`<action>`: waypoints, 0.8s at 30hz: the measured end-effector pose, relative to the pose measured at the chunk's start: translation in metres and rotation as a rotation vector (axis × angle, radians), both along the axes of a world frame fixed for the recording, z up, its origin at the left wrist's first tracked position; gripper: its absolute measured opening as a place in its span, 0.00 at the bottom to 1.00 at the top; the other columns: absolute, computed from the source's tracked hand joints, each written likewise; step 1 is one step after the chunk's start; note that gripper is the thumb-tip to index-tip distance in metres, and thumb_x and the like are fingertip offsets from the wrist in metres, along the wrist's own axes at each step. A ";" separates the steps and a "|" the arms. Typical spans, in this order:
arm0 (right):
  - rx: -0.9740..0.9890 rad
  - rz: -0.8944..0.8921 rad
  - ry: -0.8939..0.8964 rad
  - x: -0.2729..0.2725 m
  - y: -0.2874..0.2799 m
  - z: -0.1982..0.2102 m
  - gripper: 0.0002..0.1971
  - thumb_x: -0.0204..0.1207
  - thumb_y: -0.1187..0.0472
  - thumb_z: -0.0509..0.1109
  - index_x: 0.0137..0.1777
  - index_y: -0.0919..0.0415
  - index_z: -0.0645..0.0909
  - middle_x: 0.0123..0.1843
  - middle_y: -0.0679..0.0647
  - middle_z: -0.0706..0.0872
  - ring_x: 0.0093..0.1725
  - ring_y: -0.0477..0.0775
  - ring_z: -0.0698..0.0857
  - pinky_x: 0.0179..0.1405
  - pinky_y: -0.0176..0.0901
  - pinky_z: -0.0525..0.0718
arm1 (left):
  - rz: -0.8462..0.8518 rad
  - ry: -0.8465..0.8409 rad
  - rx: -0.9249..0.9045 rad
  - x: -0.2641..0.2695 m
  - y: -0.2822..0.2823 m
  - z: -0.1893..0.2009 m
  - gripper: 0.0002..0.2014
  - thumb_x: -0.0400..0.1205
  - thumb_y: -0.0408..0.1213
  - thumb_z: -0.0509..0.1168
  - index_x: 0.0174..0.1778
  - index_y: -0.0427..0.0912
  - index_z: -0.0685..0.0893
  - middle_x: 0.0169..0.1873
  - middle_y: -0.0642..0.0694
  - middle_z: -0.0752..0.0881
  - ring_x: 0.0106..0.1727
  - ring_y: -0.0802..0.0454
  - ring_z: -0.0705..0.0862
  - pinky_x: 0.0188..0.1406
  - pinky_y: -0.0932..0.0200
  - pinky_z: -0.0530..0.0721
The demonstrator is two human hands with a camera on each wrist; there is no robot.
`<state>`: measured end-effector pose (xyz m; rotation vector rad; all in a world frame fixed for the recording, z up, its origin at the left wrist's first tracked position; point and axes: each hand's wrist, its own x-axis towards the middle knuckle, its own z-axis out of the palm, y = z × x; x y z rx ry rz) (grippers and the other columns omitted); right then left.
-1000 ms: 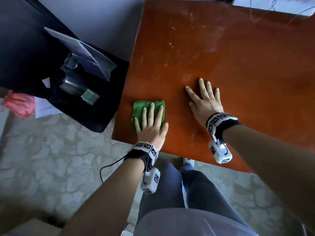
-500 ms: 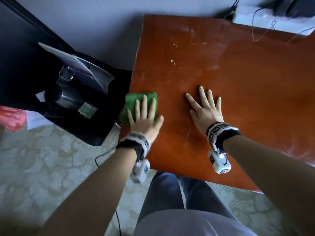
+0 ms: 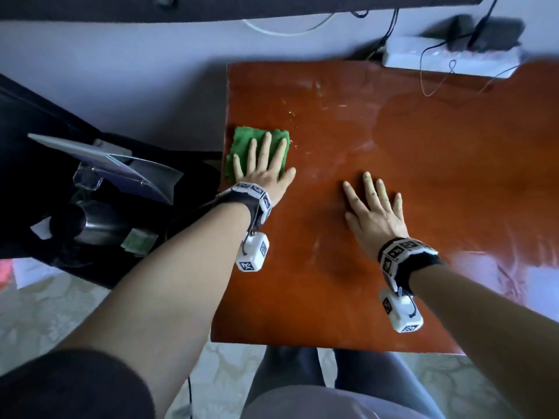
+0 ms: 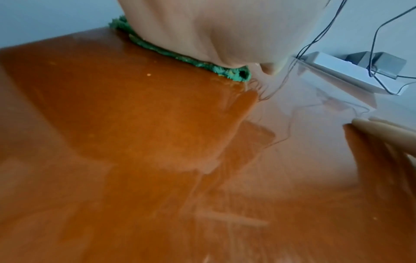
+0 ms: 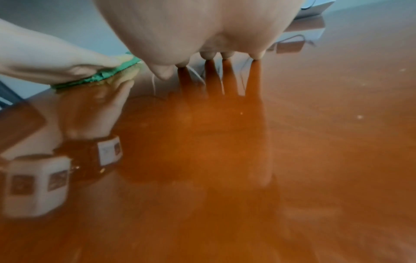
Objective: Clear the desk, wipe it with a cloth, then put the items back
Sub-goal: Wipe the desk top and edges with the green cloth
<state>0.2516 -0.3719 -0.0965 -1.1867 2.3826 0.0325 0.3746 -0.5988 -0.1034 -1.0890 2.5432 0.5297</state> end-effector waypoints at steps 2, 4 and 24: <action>0.007 -0.040 0.000 -0.011 -0.001 0.001 0.31 0.87 0.44 0.48 0.86 0.36 0.38 0.88 0.50 0.34 0.87 0.59 0.38 0.83 0.69 0.42 | 0.015 0.003 -0.014 -0.006 0.000 -0.001 0.33 0.85 0.64 0.42 0.86 0.65 0.38 0.86 0.56 0.36 0.87 0.48 0.37 0.82 0.32 0.38; 0.015 -0.029 0.005 -0.020 -0.002 0.001 0.31 0.87 0.44 0.47 0.85 0.36 0.37 0.88 0.49 0.34 0.87 0.59 0.38 0.83 0.70 0.42 | -0.022 -0.008 -0.028 0.002 0.014 0.000 0.34 0.85 0.65 0.41 0.86 0.63 0.36 0.86 0.54 0.35 0.87 0.47 0.36 0.82 0.31 0.38; -0.078 -0.033 -0.023 -0.101 -0.013 -0.002 0.32 0.88 0.48 0.50 0.88 0.46 0.40 0.88 0.48 0.35 0.87 0.55 0.38 0.85 0.59 0.40 | -0.158 -0.005 -0.049 -0.149 0.019 -0.001 0.37 0.83 0.67 0.47 0.86 0.64 0.40 0.86 0.56 0.36 0.87 0.48 0.36 0.81 0.31 0.35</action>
